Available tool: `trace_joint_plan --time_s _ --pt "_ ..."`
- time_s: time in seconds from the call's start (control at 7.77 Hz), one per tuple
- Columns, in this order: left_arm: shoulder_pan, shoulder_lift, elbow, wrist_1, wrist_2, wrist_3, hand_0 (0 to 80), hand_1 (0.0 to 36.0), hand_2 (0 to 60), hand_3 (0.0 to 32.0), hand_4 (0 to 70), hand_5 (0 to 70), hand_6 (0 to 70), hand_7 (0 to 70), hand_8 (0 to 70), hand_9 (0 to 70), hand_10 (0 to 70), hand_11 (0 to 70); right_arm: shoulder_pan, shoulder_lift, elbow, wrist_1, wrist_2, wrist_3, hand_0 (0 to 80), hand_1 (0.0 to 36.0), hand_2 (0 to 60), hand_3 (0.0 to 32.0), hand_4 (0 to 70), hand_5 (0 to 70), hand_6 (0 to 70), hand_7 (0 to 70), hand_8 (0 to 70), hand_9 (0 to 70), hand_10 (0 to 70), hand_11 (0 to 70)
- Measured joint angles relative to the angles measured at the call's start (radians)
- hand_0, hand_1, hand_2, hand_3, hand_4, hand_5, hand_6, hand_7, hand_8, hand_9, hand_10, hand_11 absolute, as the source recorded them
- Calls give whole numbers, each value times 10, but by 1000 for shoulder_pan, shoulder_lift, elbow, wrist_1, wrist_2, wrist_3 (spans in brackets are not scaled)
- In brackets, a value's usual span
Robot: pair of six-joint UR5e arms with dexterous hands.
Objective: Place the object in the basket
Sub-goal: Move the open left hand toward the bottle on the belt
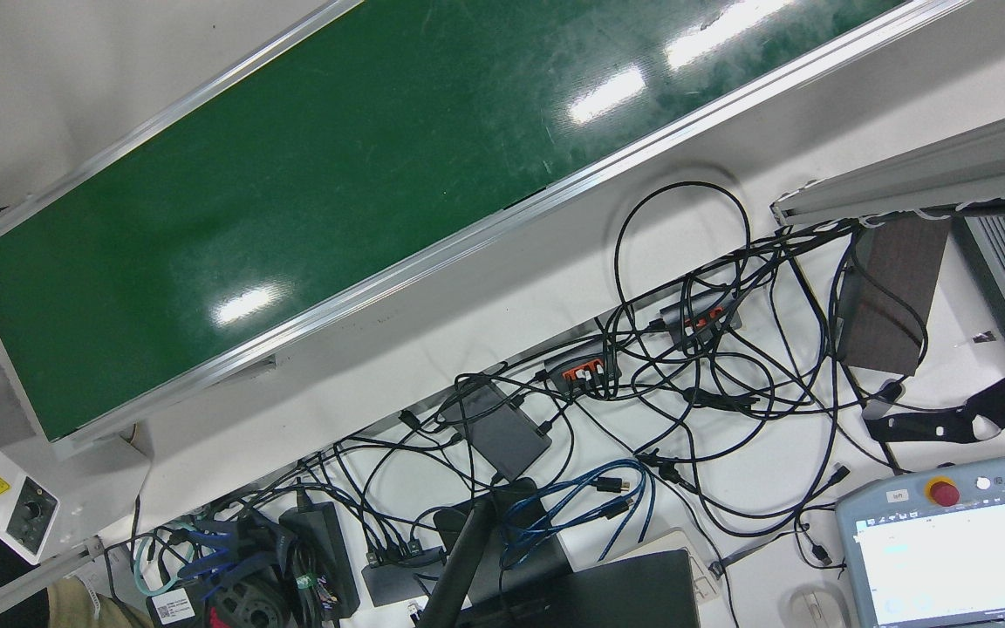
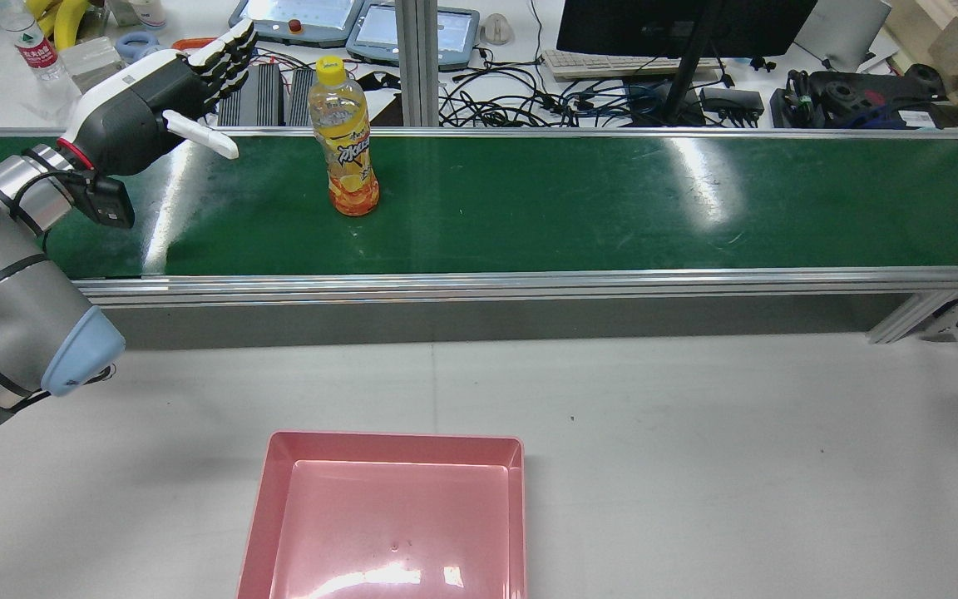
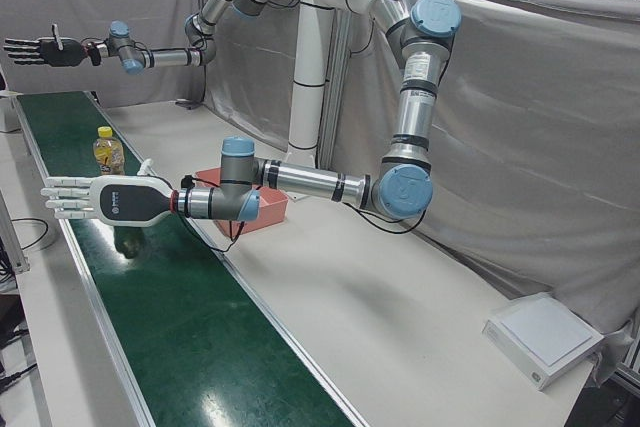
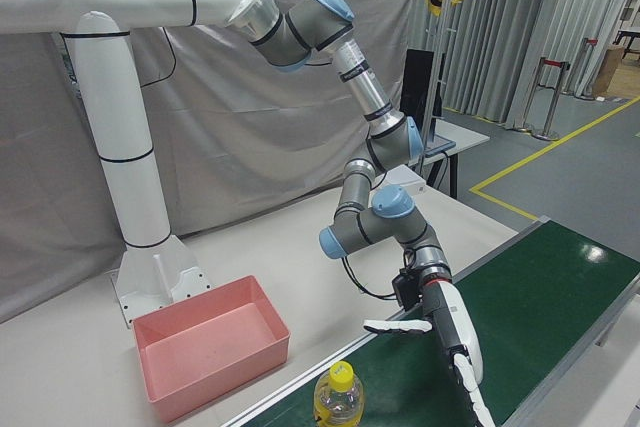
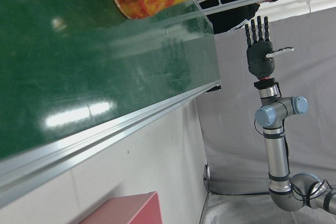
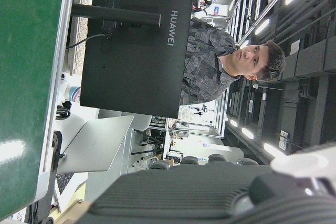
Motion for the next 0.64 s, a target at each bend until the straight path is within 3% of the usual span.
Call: trace_joint_plan --time_s 0.39,0.64 --pt "11 -3 21 -34 0 1 507 98 0 0 18 5 0 0 0 0 10 31 0 0 0 0 0 0 0 0 0 0 0 0 0 0 0 0 0 0" --pt "14 -5 44 -86 6 -64 527 115 0 0 29 15 0 0 0 0 0 8 0 0 0 0 0 0 0 0 0 0 0 0 0 0 0 0 0 0"
